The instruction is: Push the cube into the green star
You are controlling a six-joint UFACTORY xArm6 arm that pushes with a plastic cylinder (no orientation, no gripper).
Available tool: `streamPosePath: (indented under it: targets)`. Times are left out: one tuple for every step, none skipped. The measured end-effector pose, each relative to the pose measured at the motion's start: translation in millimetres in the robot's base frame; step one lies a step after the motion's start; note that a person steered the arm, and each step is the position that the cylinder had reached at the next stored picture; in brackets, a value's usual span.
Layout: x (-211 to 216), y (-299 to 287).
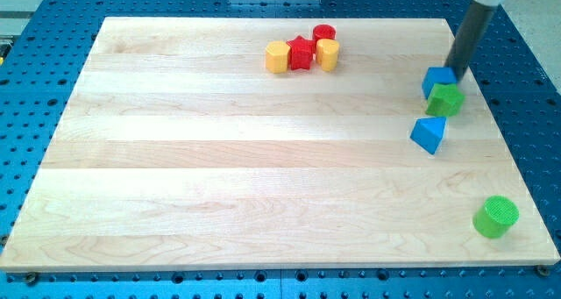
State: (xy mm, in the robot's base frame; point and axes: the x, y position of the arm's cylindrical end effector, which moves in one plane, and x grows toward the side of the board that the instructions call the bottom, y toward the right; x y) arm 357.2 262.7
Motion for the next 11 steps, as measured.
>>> streamPosePath:
  targets:
    - [43.9,-33.9]
    - [68.2,-37.1]
    - [68.0,-46.7]
    - [35.8,35.1]
    - [-17.0,30.2]
    - [-30.4,-48.8]
    - [16.6,-65.6]
    - [41.4,-87.7]
    - [44.4,-63.7]
    - [39.8,-17.9]
    - [68.0,51.3]
